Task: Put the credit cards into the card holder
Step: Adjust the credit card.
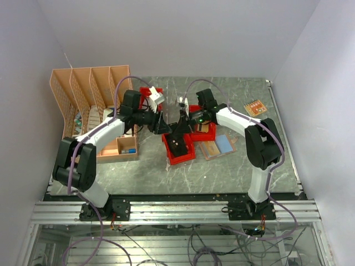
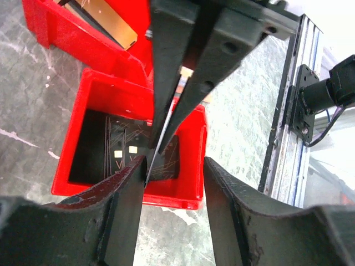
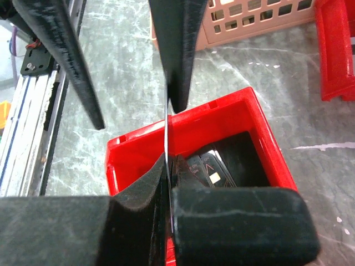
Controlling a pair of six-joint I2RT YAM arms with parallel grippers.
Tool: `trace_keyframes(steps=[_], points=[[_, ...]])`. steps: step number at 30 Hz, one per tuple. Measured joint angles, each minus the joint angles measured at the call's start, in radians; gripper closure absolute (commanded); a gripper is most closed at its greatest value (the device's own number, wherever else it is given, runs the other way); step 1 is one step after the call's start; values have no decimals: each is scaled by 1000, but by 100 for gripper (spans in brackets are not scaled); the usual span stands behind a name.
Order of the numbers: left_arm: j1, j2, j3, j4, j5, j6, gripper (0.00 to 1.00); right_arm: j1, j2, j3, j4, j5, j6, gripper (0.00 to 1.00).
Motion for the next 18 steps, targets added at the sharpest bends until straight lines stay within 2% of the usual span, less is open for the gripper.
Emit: trace_keyframes(steps=[3, 6, 8, 13, 16, 18], points=[[-15, -26, -19, 16, -4, 20, 56, 0, 15, 22, -45, -21, -32, 100], [-15, -26, -21, 24, -5, 24, 76, 0, 15, 29, -75, -37, -60, 100], [-15, -21, -19, 24, -6, 27, 80, 0, 15, 31, -93, -47, -74, 100], [-15, 24, 18, 2, 5, 31, 77, -1, 15, 31, -122, -43, -92, 100], [-18, 32, 22, -4, 5, 31, 57, -2, 15, 32, -135, -39, -100, 100], [-23, 32, 23, -12, -3, 34, 51, 0, 15, 35, -137, -39, -103, 100]])
